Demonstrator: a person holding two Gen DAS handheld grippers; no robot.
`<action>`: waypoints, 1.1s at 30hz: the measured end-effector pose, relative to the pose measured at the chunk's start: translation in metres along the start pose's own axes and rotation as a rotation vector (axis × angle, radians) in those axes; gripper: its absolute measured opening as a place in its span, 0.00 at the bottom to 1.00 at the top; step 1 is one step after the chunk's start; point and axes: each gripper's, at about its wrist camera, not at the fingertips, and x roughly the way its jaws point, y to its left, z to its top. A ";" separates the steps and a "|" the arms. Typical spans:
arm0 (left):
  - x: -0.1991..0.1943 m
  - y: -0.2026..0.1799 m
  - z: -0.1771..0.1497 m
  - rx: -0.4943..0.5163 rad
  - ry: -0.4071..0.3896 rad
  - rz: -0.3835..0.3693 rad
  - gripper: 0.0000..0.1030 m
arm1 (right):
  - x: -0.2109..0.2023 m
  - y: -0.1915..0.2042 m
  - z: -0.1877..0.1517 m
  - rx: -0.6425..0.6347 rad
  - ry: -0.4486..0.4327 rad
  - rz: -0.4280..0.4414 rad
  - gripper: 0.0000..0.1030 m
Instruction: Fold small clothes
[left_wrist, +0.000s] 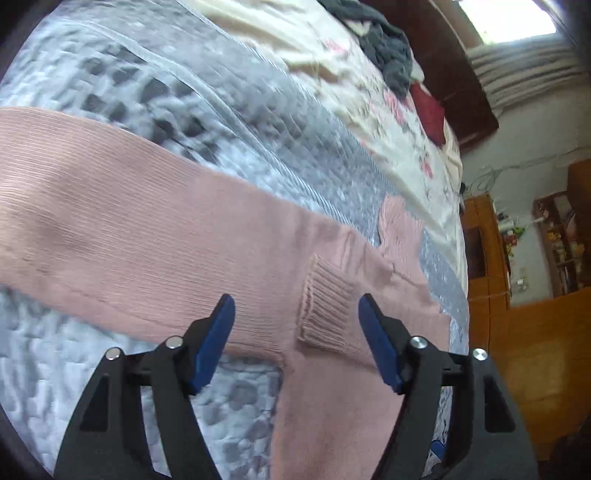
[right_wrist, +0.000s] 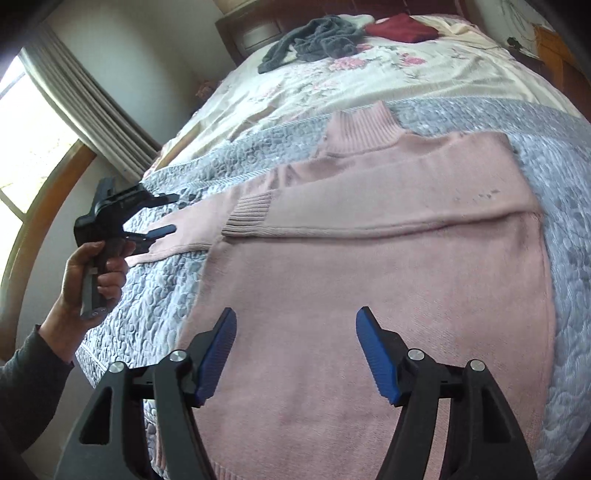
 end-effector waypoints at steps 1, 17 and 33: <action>-0.029 0.022 0.004 -0.041 -0.062 0.007 0.77 | 0.004 0.010 0.004 -0.017 0.000 0.010 0.68; -0.196 0.270 0.051 -0.510 -0.365 0.103 0.62 | 0.069 0.125 0.020 -0.178 0.095 0.148 0.71; -0.207 0.191 0.064 -0.307 -0.400 0.094 0.03 | 0.049 0.097 0.023 -0.155 0.101 0.084 0.71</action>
